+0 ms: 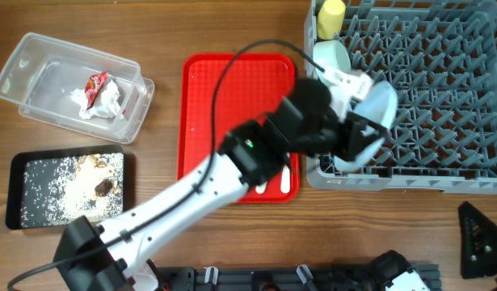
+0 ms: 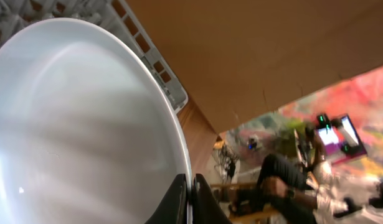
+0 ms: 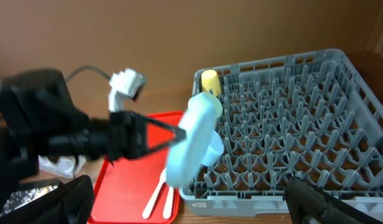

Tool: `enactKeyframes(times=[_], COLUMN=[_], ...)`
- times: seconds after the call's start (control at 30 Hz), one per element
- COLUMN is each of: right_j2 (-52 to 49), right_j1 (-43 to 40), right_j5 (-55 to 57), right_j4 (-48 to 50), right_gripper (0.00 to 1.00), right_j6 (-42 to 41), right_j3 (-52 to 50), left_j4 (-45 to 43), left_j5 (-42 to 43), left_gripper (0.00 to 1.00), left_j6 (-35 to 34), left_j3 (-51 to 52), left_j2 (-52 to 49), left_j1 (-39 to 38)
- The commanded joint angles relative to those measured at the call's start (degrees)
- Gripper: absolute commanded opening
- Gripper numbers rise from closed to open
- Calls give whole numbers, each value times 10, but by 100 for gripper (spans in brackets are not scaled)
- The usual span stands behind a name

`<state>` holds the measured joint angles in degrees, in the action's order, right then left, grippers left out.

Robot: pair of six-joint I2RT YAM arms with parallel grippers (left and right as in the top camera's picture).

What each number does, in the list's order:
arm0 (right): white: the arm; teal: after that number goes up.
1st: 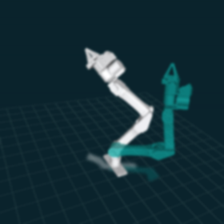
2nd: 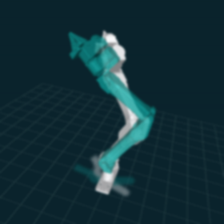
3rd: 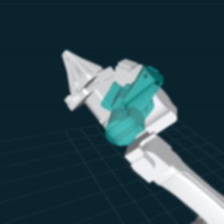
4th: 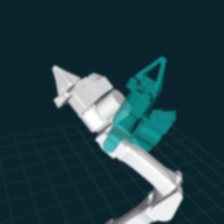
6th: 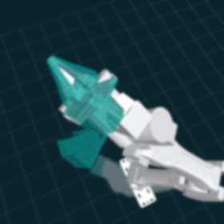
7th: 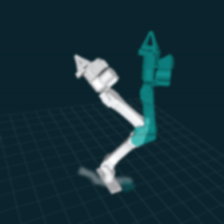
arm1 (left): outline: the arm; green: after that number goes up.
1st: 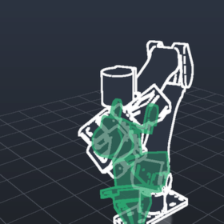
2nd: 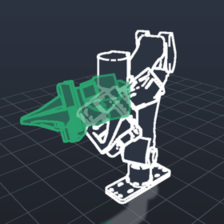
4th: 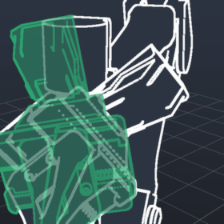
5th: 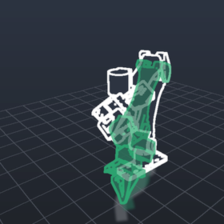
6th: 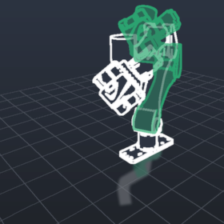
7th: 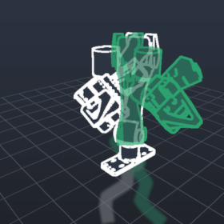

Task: Sort waste into correct bins and load items into the dishwasher rack
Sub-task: 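Carry the plate right over the rack with the left gripper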

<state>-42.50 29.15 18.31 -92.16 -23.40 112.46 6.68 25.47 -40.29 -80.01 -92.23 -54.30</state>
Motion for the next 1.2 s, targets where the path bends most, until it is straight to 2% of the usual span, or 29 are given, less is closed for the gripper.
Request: enactKeyframes(times=[0.0, 0.13, 0.23, 0.5, 0.67, 1.03, 1.17], right_j2=[-2, -2, -2, -2, -2, -2, -2], right_j1=[-1, -1, -1, -1, -1, -1, -1], right_j5=[13, 9, 5, -4, -4, -4, -4], right_j4=[0, 0, 0, 0, 0, 0, 0], right_gripper=[100, 100, 100, 100, 100, 100, 100], right_j6=[-8, -6, -6, -6, -6, 1, 1], right_j3=[12, 12, 12, 12, 12, 12, 12], left_j4=[-3, -3, -17, -189, -214, -210, -271], left_j5=[-164, -235, -257, -215, -210, -194, -192], left_gripper=[4, 4, 4, 4, 4, 4, 4], left_j6=[-101, -193, -245, -297, -342, -347, -272], left_j3=[-6, -6, -6, -6, -6, -6, -6], left_j2=[0, -6, -18, -83, -113, -153, -155], left_j1=[-49, -71, -75, -75, -74, -59, -31])
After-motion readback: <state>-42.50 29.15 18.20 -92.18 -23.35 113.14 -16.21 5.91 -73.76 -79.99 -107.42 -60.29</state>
